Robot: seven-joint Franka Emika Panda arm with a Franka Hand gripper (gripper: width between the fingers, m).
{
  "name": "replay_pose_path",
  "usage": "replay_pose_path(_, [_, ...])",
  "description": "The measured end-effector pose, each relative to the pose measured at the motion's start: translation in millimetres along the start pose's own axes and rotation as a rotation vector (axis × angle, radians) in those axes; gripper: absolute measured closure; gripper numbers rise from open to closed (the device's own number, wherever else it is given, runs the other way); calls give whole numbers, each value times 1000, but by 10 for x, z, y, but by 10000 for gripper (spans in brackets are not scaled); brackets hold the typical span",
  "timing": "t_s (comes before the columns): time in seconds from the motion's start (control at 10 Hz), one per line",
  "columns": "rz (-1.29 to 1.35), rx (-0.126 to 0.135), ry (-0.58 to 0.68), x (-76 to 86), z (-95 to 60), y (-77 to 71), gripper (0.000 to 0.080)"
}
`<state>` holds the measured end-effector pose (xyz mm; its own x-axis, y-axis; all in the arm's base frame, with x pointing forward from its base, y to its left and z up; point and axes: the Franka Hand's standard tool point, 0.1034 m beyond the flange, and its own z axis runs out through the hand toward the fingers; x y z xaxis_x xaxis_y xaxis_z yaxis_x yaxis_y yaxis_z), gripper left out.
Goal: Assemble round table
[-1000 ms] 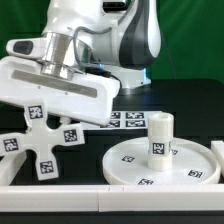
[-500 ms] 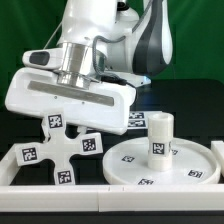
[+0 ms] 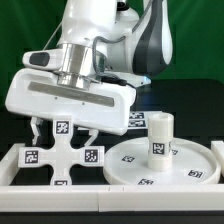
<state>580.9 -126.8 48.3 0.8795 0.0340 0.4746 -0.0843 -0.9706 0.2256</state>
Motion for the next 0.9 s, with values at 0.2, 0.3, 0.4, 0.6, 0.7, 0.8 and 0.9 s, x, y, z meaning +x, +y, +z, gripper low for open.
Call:
replay_pose_path(0.2, [0,0,0,-1,1,0,153])
replay_pose_path(0.3, [0,0,0,-2,1,0,151])
replay_pose_path(0.4, [2,3,-8,-14,-11,11,151])
replay_pose_path(0.6, [31,21,-43,-102,-220,108,151])
replay_pose_path(0.7, [39,26,-57,-145,-258,134,151])
replay_pose_path(0.8, [46,29,-63,-150,-278,161,151])
replay_pose_path(0.9, [51,37,-75,-140,-302,170,151])
